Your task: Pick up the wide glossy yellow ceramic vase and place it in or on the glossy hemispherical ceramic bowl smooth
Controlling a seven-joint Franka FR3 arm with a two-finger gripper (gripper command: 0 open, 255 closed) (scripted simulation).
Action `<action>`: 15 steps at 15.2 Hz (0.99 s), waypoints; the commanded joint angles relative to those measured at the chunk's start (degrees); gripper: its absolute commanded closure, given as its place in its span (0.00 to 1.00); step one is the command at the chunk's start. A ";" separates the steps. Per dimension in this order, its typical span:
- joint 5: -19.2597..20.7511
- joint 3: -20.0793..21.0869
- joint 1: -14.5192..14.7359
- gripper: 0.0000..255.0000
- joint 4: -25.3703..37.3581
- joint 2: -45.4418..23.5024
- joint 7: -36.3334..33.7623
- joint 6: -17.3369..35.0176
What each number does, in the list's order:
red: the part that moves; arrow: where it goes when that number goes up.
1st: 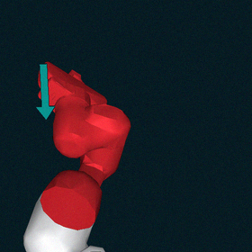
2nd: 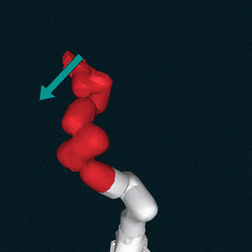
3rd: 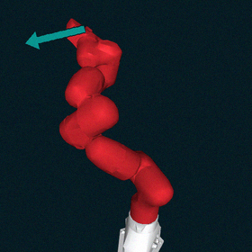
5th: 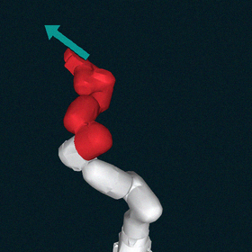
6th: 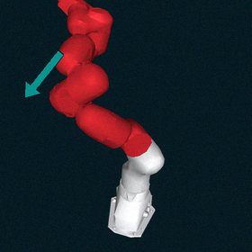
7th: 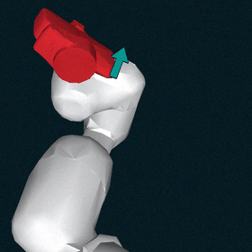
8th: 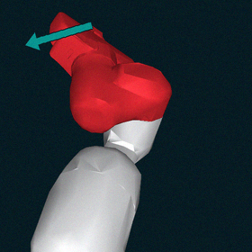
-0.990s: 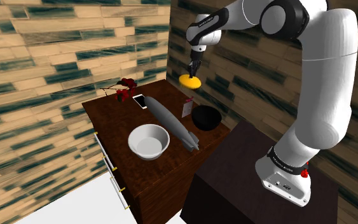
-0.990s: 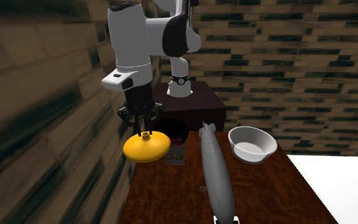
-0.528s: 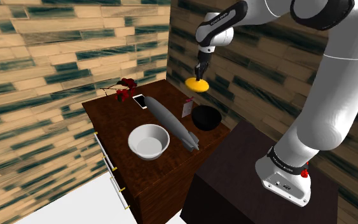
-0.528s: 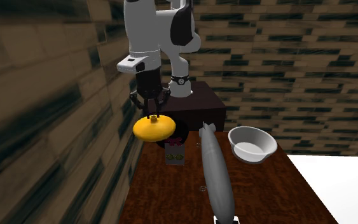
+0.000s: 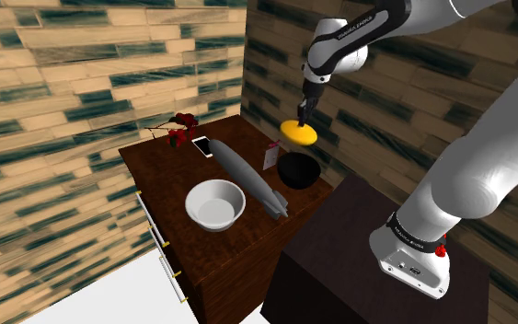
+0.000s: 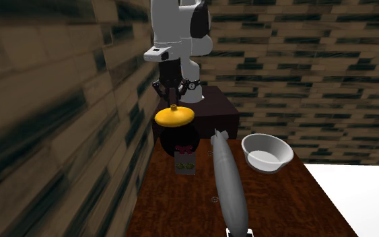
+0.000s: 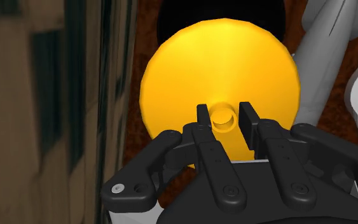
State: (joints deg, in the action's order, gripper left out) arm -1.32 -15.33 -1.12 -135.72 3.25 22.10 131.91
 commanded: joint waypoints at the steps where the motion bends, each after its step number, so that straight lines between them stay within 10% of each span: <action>1: 1.60 0.34 0.05 1.00 -4.34 4.73 -1.57 -0.17; 15: 1.60 0.49 0.23 1.00 -13.42 4.71 -1.93 8.92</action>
State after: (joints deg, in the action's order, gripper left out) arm 0.53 -14.66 -0.88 -149.02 8.71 19.76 139.93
